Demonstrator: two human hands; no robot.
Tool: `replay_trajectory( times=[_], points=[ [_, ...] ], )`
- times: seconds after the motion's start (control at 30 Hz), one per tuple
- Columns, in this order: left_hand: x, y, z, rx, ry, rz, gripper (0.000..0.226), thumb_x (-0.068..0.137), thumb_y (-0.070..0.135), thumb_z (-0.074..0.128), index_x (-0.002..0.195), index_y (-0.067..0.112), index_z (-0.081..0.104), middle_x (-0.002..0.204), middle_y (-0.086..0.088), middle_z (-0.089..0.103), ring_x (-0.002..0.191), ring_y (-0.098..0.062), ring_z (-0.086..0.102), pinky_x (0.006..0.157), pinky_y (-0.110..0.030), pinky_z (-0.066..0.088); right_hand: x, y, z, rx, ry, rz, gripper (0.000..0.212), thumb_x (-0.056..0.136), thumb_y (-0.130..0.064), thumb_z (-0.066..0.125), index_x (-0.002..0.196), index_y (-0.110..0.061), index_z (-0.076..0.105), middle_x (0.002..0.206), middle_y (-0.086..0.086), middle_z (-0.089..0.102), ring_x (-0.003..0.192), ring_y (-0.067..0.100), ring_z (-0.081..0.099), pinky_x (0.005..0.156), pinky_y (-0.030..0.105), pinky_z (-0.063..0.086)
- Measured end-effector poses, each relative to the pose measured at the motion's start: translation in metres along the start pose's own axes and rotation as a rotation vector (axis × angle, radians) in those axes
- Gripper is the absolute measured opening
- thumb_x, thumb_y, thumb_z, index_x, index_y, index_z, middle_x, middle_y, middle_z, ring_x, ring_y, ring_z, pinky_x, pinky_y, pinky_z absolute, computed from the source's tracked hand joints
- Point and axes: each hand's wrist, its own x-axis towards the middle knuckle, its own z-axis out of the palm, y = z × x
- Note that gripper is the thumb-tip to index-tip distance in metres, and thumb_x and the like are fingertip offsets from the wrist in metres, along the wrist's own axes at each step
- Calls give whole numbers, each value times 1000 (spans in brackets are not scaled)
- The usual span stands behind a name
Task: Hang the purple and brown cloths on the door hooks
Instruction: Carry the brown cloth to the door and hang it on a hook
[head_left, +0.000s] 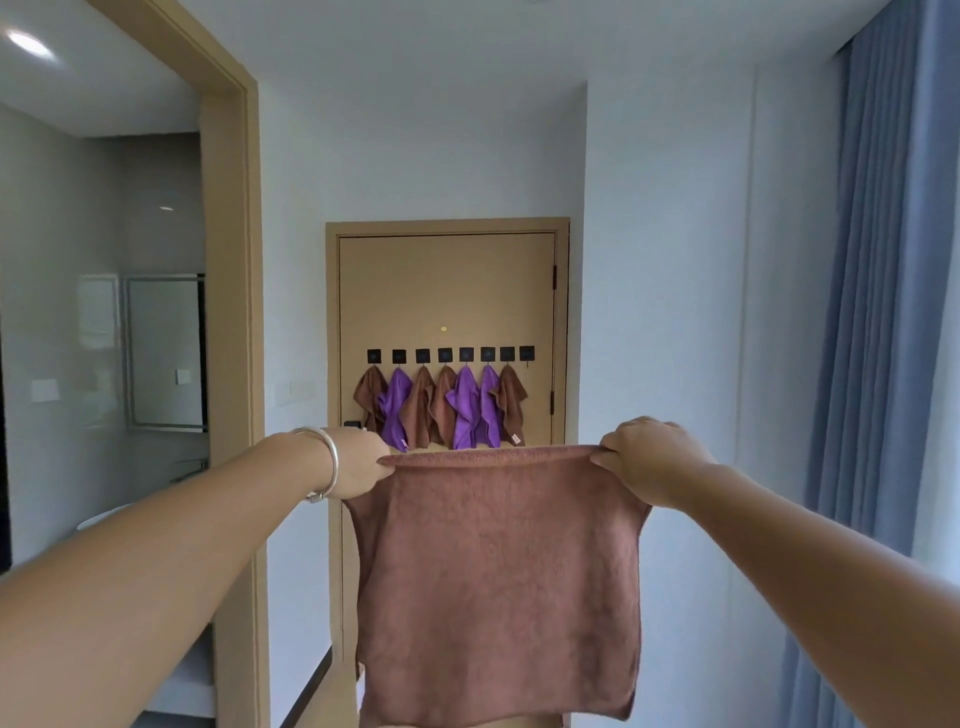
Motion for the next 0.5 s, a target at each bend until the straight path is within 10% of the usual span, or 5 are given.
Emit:
replay_trajectory(
  times=[0.37, 0.5],
  points=[
    [139, -31, 46, -16, -3, 27, 36, 104, 24, 34, 68, 24, 36, 69, 6, 41, 58, -6, 37, 48, -14, 27, 112, 4, 79, -11, -23, -20, 44, 101, -50, 27, 111, -26, 63, 107, -3, 63, 110, 19, 52, 91, 35, 41],
    [197, -51, 55, -70, -47, 66, 32, 104, 27, 32, 89, 15, 58, 87, -4, 57, 78, -17, 55, 72, -22, 43, 166, 0, 107, -34, -37, -2, 43, 101, -48, 27, 109, -26, 63, 107, -2, 63, 109, 20, 52, 91, 36, 43]
  ],
)
